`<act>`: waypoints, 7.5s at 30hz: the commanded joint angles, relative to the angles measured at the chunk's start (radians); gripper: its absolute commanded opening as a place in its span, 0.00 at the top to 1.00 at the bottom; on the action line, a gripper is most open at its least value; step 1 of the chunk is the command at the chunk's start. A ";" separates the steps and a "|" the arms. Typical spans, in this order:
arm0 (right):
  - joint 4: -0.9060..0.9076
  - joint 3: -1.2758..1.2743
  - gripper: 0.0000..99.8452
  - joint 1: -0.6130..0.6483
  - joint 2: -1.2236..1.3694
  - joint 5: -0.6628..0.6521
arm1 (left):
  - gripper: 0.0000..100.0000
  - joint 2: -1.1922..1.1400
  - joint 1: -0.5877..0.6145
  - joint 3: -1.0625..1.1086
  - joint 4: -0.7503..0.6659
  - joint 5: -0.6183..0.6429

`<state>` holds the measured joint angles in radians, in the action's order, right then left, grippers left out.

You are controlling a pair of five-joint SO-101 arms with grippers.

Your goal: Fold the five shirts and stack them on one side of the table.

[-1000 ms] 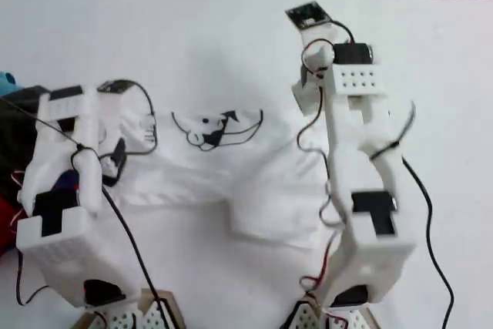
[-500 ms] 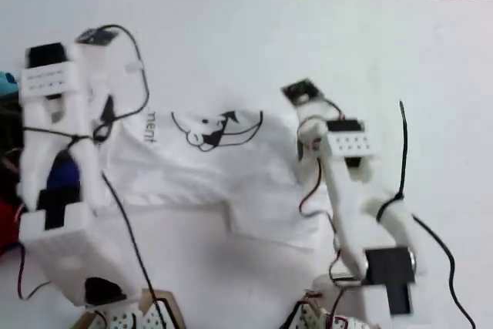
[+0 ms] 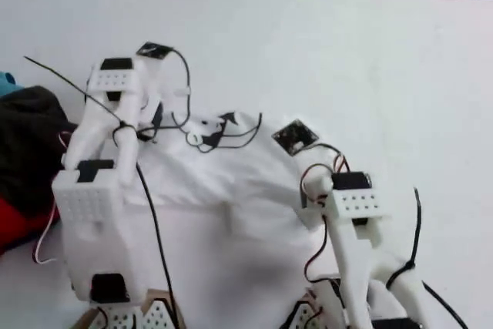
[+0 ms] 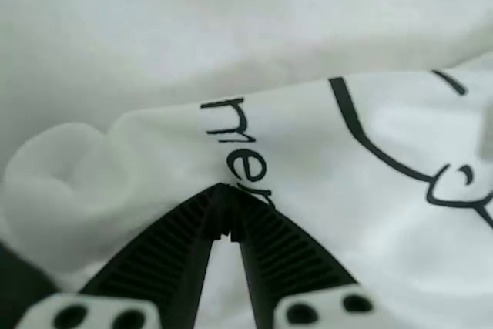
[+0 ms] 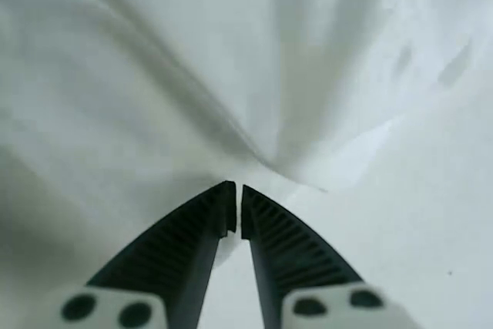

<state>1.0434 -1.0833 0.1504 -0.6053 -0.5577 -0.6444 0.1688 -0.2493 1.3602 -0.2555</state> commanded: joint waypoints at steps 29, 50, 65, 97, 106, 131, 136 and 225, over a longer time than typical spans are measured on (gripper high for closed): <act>0.162 0.081 0.98 -0.058 -0.131 -0.311 | 0.97 -0.034 -0.012 -0.016 -0.049 0.006; -0.240 0.666 0.98 -0.019 0.711 0.126 | 0.97 -0.035 -0.014 -0.016 -0.046 0.006; -0.031 1.169 0.98 -0.101 1.133 0.118 | 0.97 -0.048 0.002 -0.079 -0.026 0.008; 0.291 1.039 0.98 0.035 0.608 0.054 | 0.97 0.046 -0.018 -0.458 0.413 0.037; 0.035 0.285 0.96 0.162 0.196 -0.118 | 0.97 0.364 -0.015 0.372 -0.084 0.038; -0.036 0.153 0.72 0.410 0.432 -0.204 | 0.97 0.339 0.009 0.565 -0.269 0.043; -0.018 0.207 0.72 0.406 0.490 -0.204 | 0.97 0.339 0.009 0.565 -0.269 0.043; 0.288 1.439 0.98 0.282 1.116 -0.052 | 0.97 0.338 0.009 0.567 -0.267 0.041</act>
<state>1.4223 0.3575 0.4358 0.5132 -0.6421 -0.2992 0.1626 0.3245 1.0886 -0.2217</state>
